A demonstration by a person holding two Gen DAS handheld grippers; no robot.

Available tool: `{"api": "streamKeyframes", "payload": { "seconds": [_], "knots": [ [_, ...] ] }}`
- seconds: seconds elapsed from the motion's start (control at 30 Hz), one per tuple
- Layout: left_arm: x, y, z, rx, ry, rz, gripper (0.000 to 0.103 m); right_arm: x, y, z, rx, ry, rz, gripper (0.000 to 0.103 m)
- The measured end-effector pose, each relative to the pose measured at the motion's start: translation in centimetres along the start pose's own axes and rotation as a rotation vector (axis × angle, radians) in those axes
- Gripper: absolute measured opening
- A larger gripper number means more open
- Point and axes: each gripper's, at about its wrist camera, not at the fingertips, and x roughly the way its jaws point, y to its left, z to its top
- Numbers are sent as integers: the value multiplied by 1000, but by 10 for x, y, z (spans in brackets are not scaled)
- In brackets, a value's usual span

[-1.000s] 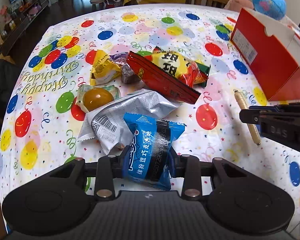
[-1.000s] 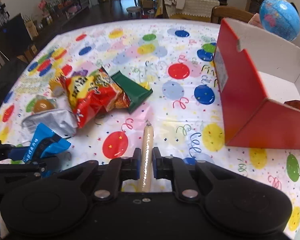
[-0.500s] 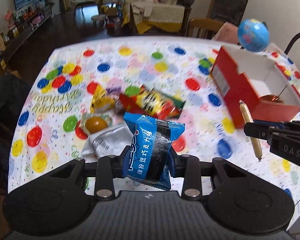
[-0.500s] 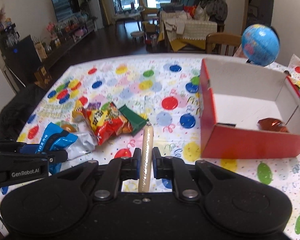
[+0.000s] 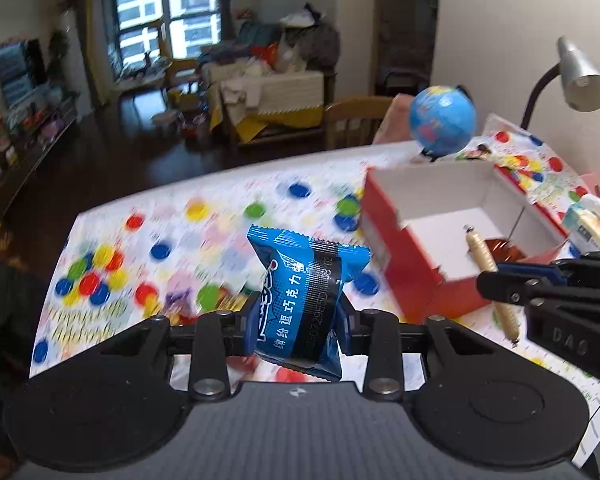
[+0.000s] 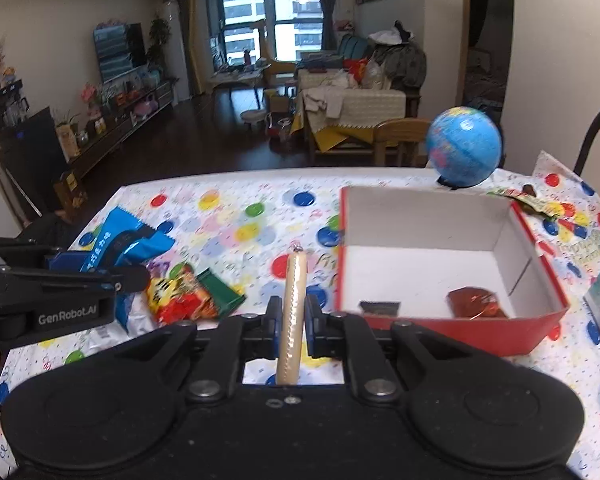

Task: Organize snacks
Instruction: 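Carry the blue snack with the left tool while the right tool carries the sausage over the box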

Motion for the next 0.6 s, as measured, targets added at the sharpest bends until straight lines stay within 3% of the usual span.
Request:
{"api": "streamKeyframes", "payload": {
  "seconds": [0.23, 0.6],
  "knots": [
    [12, -43, 36, 80, -47, -28, 36, -5, -37, 16, 9, -44, -46, 10],
    [58, -97, 70, 80, 19, -109, 36, 4, -119, 30, 57, -42, -123, 10]
  ]
}}
